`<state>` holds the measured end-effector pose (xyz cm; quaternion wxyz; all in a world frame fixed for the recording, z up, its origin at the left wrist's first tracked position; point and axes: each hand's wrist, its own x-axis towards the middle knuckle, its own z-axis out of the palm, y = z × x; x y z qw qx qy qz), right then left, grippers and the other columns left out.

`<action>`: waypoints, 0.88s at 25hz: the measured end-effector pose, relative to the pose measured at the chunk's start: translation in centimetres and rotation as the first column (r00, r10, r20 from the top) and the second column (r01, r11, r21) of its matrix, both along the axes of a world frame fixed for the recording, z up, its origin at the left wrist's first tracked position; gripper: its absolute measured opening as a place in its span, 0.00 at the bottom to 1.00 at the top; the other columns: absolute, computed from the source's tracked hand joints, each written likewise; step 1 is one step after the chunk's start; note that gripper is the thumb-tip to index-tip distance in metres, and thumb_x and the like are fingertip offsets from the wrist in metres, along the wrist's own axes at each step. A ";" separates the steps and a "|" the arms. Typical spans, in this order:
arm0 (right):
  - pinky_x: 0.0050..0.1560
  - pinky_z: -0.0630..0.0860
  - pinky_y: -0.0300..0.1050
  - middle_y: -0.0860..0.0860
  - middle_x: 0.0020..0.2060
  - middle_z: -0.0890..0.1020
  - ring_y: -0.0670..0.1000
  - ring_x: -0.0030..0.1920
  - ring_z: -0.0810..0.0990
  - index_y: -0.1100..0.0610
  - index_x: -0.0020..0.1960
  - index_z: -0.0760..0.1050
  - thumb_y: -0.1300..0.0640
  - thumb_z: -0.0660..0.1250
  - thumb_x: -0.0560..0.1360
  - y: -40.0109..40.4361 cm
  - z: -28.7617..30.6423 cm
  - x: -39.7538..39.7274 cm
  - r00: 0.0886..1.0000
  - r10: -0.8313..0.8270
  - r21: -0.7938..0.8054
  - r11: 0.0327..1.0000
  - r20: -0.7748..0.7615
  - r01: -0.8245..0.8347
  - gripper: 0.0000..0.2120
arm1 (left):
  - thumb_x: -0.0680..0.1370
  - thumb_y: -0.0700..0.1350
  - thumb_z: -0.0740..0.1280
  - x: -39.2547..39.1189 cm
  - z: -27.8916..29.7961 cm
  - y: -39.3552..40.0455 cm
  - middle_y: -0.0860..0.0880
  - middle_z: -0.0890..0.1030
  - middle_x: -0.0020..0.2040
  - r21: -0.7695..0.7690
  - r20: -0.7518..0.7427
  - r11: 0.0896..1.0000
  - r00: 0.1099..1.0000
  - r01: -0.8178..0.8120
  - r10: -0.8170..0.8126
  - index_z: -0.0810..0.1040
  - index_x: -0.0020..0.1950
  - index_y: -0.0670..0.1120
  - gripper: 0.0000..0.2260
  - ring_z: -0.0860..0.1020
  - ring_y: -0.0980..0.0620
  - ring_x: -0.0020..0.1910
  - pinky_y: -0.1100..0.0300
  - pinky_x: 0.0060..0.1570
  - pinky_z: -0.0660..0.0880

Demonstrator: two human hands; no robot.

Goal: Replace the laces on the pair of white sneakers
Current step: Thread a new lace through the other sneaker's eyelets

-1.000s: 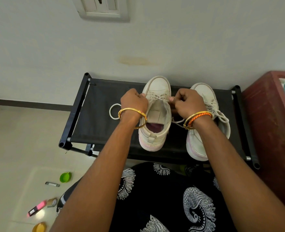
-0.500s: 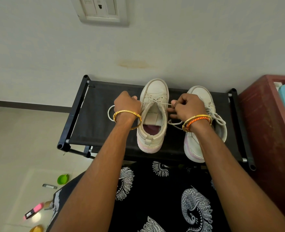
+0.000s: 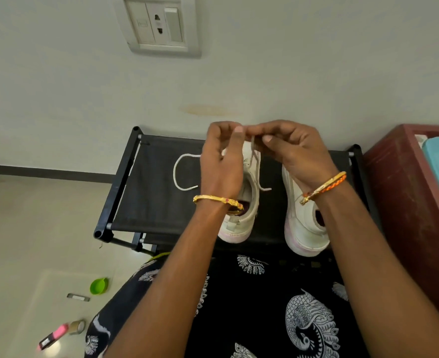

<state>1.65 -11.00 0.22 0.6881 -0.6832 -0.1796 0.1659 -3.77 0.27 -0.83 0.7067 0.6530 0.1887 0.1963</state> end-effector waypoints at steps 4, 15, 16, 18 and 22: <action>0.49 0.80 0.43 0.53 0.51 0.83 0.51 0.53 0.83 0.62 0.55 0.77 0.72 0.60 0.76 -0.4 -0.6 0.2 0.997 -0.073 0.112 0.991 -0.018 0.074 0.13 | 0.80 0.43 0.62 -1.2 0.1 0.4 0.47 0.82 0.43 0.005 -0.122 0.957 0.950 0.289 -0.287 0.70 0.59 0.45 0.08 0.82 0.56 0.41 0.65 0.47 0.76; 0.36 0.78 0.37 0.51 0.38 0.82 0.44 0.35 0.81 0.57 0.44 0.80 0.66 0.72 0.71 -0.4 -2.1 0.0 0.868 -0.496 -0.016 0.868 0.035 0.497 0.05 | 0.81 0.46 0.59 -1.5 -0.5 2.2 0.53 0.78 0.39 0.279 -0.300 0.912 0.930 0.300 -0.214 0.77 0.44 0.46 0.10 0.75 0.57 0.41 0.64 0.46 0.73; 0.36 0.78 0.37 0.51 0.38 0.82 0.44 0.35 0.81 0.57 0.43 0.79 0.66 0.72 0.71 -0.9 -2.4 0.1 0.843 -0.538 -0.024 0.843 0.000 0.538 0.05 | 0.81 0.46 0.58 -1.6 -0.6 2.8 0.53 0.78 0.38 0.281 -0.295 0.916 0.934 0.287 -0.202 0.77 0.43 0.47 0.11 0.76 0.58 0.40 0.66 0.45 0.72; 0.36 0.78 0.36 0.50 0.37 0.81 0.44 0.35 0.81 0.56 0.42 0.79 0.65 0.72 0.71 -1.7 -3.1 0.2 0.814 -0.580 -0.069 0.814 -0.028 0.577 0.05 | 0.81 0.46 0.58 -1.9 -0.9 3.8 0.52 0.79 0.35 0.332 -0.316 0.891 0.927 0.310 -0.205 0.77 0.43 0.48 0.11 0.76 0.57 0.37 0.70 0.42 0.72; 0.39 0.78 0.36 0.47 0.34 0.79 0.48 0.38 0.79 0.57 0.44 0.78 0.64 0.71 0.72 -2.7 -3.8 0.6 0.787 -0.603 -0.261 0.745 0.129 0.614 0.04 | 0.78 0.46 0.65 -2.5 -1.4 4.7 0.54 0.80 0.33 0.431 -0.343 0.856 0.929 0.286 -0.138 0.81 0.45 0.48 0.06 0.79 0.58 0.34 0.72 0.39 0.74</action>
